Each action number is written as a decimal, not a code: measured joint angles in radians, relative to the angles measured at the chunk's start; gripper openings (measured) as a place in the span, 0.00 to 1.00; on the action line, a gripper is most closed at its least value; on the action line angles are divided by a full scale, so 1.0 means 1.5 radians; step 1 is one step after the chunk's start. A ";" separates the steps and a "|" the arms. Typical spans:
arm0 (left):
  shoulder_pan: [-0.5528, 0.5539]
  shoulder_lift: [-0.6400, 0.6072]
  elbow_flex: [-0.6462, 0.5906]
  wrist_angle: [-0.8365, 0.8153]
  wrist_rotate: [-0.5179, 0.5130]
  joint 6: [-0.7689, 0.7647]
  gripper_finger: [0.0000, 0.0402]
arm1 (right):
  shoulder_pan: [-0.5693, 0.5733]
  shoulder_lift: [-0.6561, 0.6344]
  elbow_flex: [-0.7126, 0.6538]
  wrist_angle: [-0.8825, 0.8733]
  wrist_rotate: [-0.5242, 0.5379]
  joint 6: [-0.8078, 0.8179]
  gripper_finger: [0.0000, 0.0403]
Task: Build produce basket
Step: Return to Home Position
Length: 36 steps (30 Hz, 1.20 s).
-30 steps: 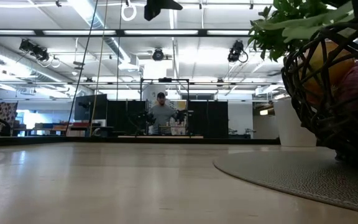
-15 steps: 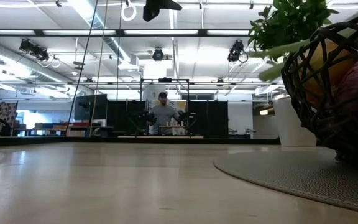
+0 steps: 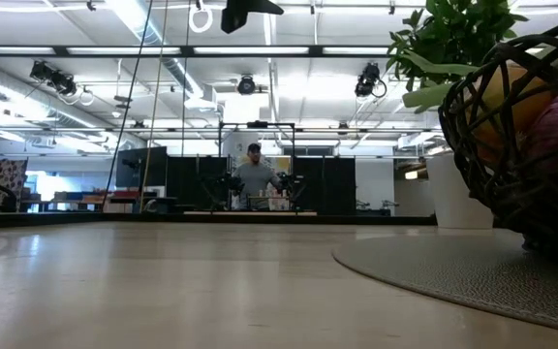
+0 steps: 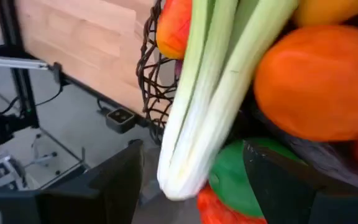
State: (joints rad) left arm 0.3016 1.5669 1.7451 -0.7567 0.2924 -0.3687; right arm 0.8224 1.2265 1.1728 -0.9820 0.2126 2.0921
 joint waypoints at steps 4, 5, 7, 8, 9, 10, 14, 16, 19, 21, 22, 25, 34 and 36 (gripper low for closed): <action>-0.022 0.003 0.000 -0.011 -0.001 -0.026 0.47 | 0.019 -0.045 0.000 -0.057 -0.008 0.000 0.68; -0.031 0.005 0.000 -0.026 -0.001 -0.026 0.46 | 0.024 -0.053 0.000 -0.075 -0.015 0.001 0.68; -0.049 0.014 -0.008 -0.057 -0.007 -0.020 0.46 | 0.035 -0.068 0.000 -0.113 -0.032 0.011 0.68; -0.055 0.017 -0.018 -0.093 -0.018 -0.010 0.45 | 0.040 -0.075 0.000 -0.131 -0.041 0.018 0.67; -0.061 0.025 -0.028 -0.131 -0.027 -0.001 0.45 | 0.045 -0.081 0.000 -0.148 -0.052 0.025 0.67; -0.069 0.032 -0.038 -0.150 -0.036 0.009 0.45 | 0.051 -0.087 0.000 -0.164 -0.066 0.031 0.67; -0.085 0.034 -0.114 -0.154 -0.033 0.013 0.43 | 0.078 -0.099 0.000 -0.243 -0.137 0.047 0.67; -0.096 0.034 -0.151 -0.117 -0.026 0.003 0.43 | 0.092 -0.100 0.000 -0.293 -0.168 0.050 0.67; -0.115 0.037 -0.190 -0.046 -0.017 -0.026 0.43 | 0.111 -0.098 0.000 -0.352 -0.203 0.050 0.67; -0.129 0.045 -0.220 0.002 -0.016 -0.049 0.43 | 0.122 -0.098 0.000 -0.380 -0.214 0.049 0.67; -0.136 0.051 -0.232 0.028 -0.017 -0.064 0.43 | 0.127 -0.098 0.000 -0.389 -0.217 0.049 0.67; -0.159 0.079 -0.251 0.072 -0.030 -0.083 0.43 | 0.139 -0.099 -0.003 -0.391 -0.227 0.052 0.67; -0.225 0.151 -0.255 0.100 -0.035 -0.057 0.43 | 0.175 -0.088 -0.067 -0.368 -0.298 0.039 0.67; -0.238 0.151 -0.255 0.107 -0.036 -0.044 0.43 | 0.177 -0.088 -0.075 -0.343 -0.291 0.042 0.66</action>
State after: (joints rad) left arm -0.0550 1.7935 1.3628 -0.5956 0.2383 -0.4343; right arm 1.0882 1.0944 1.0606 -1.4959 -0.2235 2.1553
